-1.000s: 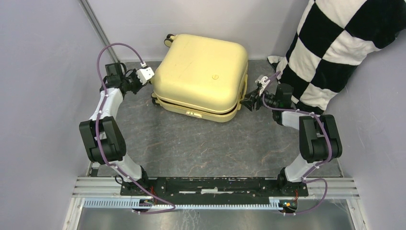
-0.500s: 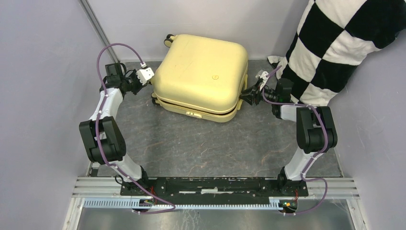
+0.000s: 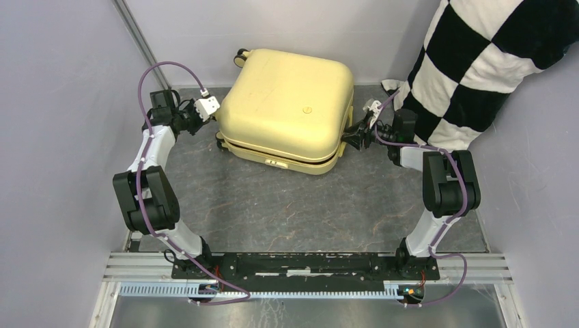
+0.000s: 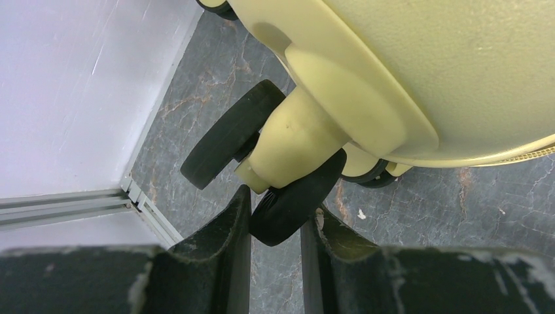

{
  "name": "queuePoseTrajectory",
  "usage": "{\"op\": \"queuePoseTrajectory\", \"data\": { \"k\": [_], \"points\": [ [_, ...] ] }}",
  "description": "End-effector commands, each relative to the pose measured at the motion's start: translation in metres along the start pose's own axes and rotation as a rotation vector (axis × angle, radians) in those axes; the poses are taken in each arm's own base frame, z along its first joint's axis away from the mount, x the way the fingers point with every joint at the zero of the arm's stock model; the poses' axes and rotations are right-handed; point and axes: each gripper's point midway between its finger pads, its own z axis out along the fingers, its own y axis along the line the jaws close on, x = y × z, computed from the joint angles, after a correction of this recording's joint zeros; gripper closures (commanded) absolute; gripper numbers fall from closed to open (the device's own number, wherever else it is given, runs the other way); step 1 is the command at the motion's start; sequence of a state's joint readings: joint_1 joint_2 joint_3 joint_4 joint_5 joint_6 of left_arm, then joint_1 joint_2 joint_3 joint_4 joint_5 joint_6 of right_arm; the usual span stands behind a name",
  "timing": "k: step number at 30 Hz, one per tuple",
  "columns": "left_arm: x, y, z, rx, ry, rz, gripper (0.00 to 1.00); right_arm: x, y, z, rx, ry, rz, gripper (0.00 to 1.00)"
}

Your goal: Pack the luggage

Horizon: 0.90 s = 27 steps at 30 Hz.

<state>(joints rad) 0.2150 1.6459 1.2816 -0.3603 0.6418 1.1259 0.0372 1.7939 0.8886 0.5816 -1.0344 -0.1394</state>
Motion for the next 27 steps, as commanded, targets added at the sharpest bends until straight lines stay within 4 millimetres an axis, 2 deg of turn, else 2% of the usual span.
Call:
{"op": "queuePoseTrajectory", "data": {
  "k": [1, 6, 12, 14, 21, 27],
  "points": [
    [-0.030, 0.041, -0.034, -0.148, -0.062, -0.063, 0.98, 0.011, 0.014, 0.008, -0.042, 0.042, 0.006, 0.52],
    [-0.033, 0.042, -0.034, -0.153, -0.069, -0.062, 0.98, 0.004, 0.014, 0.007, -0.037, 0.023, -0.010, 0.52],
    [-0.032, 0.041, -0.035, -0.153, -0.065, -0.055, 0.98, 0.004, 0.013, 0.012, -0.057, 0.012, 0.022, 0.54],
    [-0.032, 0.039, -0.034, -0.148, -0.069, -0.058, 0.98, 0.008, 0.014, 0.013, -0.063, 0.015, 0.027, 0.61],
    [-0.036, 0.040, -0.036, -0.150, -0.079, -0.074, 0.98, 0.005, 0.023, 0.008, -0.054, 0.006, 0.042, 0.99],
    [-0.039, 0.043, -0.037, -0.170, -0.079, -0.118, 0.98, 0.002, 0.035, -0.006, 0.015, 0.008, 0.037, 1.00]
  ]
}}
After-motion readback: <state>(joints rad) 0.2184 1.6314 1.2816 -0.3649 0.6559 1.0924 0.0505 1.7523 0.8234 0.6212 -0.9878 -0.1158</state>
